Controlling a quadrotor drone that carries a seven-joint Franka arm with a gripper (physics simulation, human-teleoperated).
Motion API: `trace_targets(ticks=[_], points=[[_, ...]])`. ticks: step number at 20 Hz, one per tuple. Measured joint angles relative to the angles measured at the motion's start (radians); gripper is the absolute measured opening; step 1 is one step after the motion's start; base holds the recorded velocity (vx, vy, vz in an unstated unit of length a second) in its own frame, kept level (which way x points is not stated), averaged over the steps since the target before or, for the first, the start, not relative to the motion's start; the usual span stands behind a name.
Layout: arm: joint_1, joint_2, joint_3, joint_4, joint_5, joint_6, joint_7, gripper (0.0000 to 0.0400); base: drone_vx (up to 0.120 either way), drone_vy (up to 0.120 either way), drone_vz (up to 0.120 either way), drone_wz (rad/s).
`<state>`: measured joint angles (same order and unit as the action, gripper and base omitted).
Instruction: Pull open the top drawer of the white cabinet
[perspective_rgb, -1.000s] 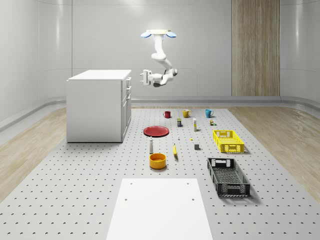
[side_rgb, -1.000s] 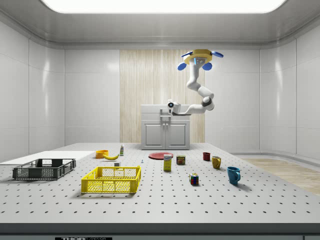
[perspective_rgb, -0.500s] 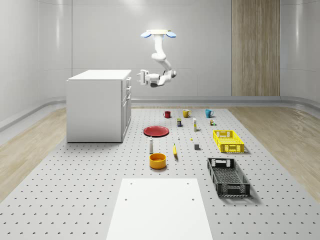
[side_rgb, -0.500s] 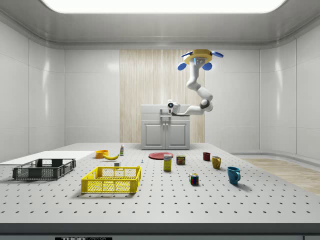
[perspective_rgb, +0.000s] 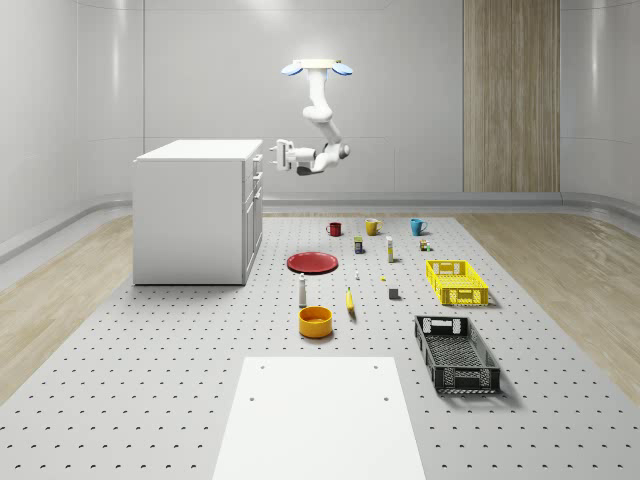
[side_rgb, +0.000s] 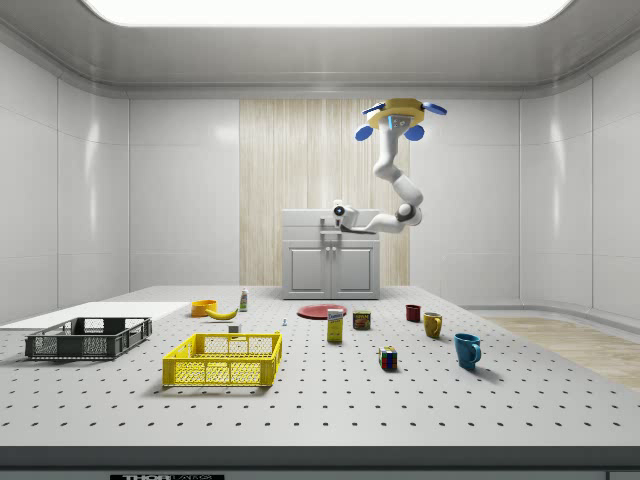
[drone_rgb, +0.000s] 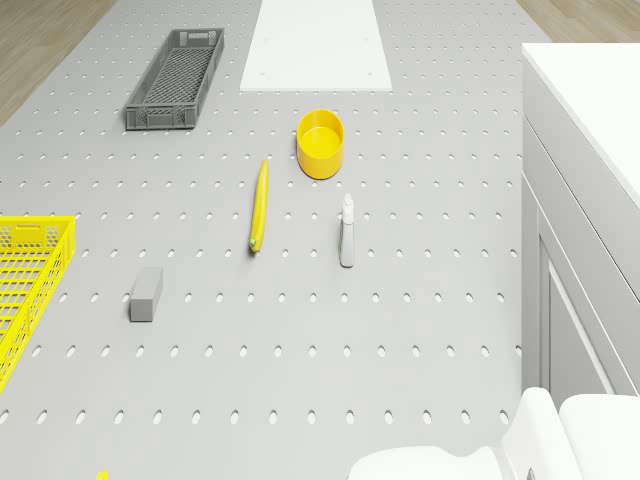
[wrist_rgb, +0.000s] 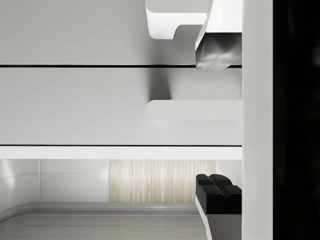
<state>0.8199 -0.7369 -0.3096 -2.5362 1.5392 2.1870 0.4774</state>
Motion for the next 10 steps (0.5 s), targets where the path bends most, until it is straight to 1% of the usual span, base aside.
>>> trace_targets(ticks=[5, 10], points=[[-0.023, 0.037, 0.010, 0.023, 0.014, -0.025, -0.011, 0.0305, 0.000, 0.000, 0.000, 0.000], [-0.039, 0.071, 0.040, 0.042, 0.048, -0.030, -0.024, 0.0305, 0.000, 0.000, 0.000, 0.000]])
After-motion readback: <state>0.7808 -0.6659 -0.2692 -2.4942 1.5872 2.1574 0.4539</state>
